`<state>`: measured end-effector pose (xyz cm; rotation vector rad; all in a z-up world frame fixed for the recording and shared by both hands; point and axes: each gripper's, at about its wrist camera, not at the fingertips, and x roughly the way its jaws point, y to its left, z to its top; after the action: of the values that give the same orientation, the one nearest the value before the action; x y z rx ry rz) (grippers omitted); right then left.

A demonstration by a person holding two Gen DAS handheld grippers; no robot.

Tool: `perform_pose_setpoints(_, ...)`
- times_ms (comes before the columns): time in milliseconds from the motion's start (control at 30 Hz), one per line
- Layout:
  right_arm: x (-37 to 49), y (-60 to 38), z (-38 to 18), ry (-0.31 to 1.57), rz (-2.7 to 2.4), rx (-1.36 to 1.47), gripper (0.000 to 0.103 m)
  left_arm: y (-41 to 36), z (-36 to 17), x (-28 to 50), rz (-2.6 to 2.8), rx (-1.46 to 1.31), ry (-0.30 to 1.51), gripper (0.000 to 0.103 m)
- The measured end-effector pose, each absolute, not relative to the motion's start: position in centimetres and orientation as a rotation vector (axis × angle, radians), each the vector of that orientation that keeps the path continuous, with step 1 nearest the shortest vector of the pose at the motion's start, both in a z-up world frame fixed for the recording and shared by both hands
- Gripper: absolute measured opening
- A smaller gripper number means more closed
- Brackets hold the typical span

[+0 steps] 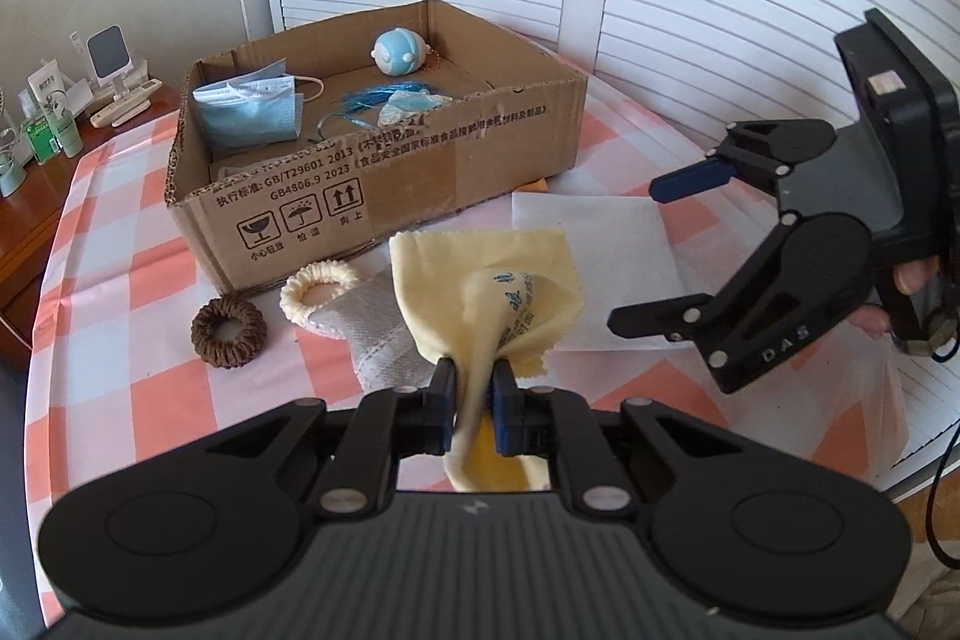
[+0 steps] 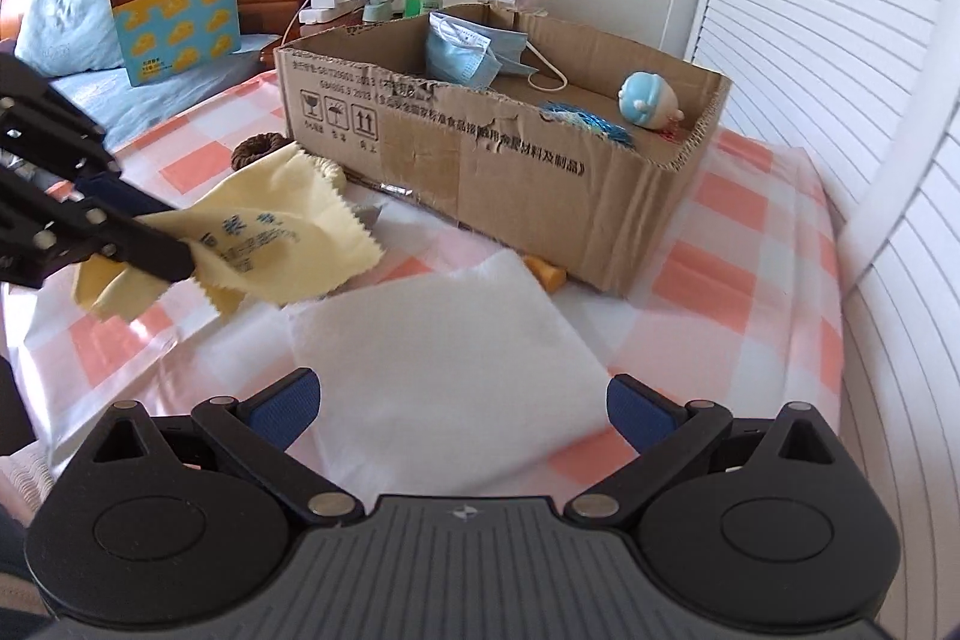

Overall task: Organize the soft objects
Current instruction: 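Grasp the white tissue with the right gripper while the left gripper holds the yellow cloth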

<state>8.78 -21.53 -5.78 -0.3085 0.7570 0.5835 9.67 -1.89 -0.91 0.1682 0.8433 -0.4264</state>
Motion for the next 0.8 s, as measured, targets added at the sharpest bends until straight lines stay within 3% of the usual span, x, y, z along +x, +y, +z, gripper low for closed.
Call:
perform_pose_setpoints(300,12.7,-21.7,-6.4,0.854,0.666,-0.181,0.103,-1.2,-0.6,10.2,-0.438,0.142,0.831,0.010)
perform_pose_setpoints(667,9.6,-17.5,-6.4,0.871,0.670,-0.375,0.103,-0.8,-0.7,10.0,-0.448,0.146,0.822,0.010)
perform_pose_setpoints(733,9.1,-17.3,-6.2,0.859,0.670,-0.387,0.100,-0.7,-0.7,9.9,-0.451,0.149,0.820,0.010)
perform_pose_setpoints(800,8.6,-17.2,-5.9,0.854,0.685,-0.391,0.086,-0.6,-0.6,9.7,-0.453,0.152,0.820,0.010)
